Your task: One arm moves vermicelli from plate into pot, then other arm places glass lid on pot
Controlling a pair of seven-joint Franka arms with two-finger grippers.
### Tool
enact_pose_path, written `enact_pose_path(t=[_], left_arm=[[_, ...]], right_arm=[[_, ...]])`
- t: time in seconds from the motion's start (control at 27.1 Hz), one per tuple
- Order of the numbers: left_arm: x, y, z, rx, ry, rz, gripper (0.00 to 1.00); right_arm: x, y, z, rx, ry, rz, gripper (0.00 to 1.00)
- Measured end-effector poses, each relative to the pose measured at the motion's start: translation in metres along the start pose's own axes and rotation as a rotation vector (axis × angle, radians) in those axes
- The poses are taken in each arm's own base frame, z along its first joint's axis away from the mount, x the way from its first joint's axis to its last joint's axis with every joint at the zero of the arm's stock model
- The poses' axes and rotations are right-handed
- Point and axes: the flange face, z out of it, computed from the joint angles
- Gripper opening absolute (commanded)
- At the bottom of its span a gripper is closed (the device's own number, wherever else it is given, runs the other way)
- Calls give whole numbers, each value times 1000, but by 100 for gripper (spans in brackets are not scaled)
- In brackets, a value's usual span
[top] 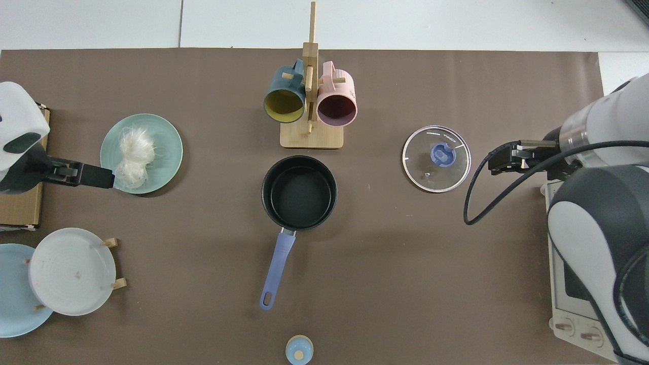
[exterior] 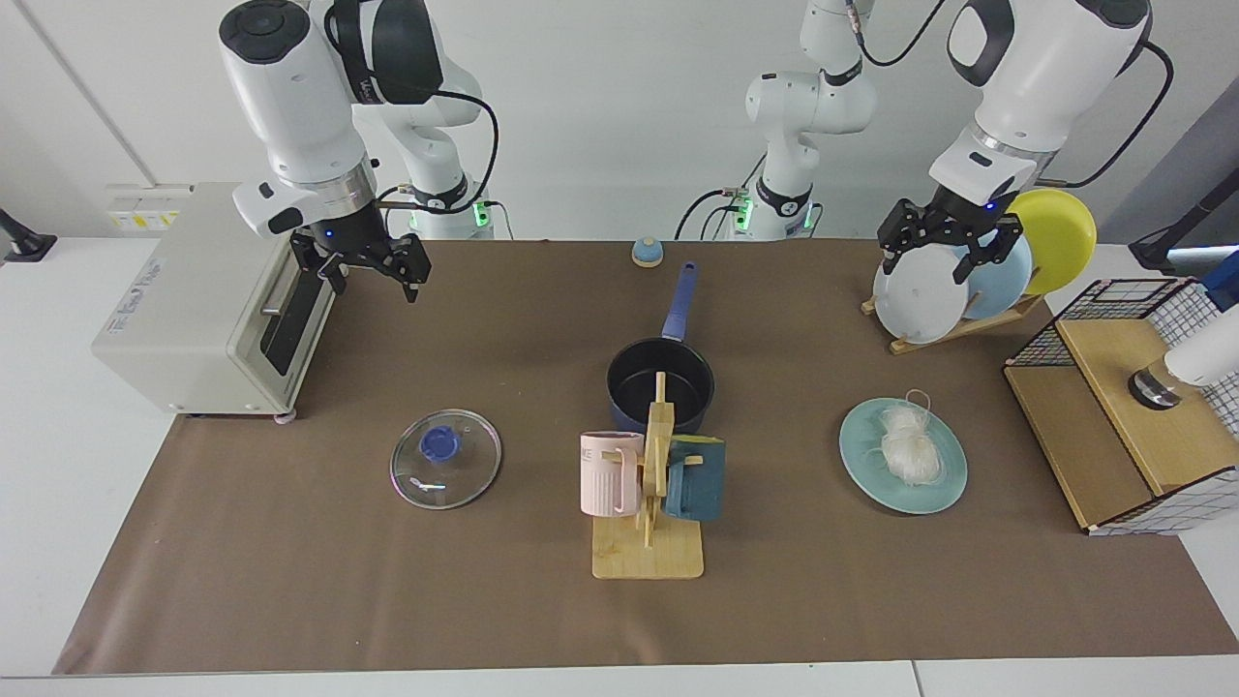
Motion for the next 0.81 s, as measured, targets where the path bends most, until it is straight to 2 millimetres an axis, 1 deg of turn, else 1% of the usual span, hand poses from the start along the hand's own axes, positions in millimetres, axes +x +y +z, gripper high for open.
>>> enact_pose_path(t=[0.59,0.81], left_arm=[[-2,2,2,-3,-16,3,100],[-2,-1,2,-3,-20,-2,100]], right_arm=[[0,0,0,0,0,0,100],[0,0,0,0,0,0,100]])
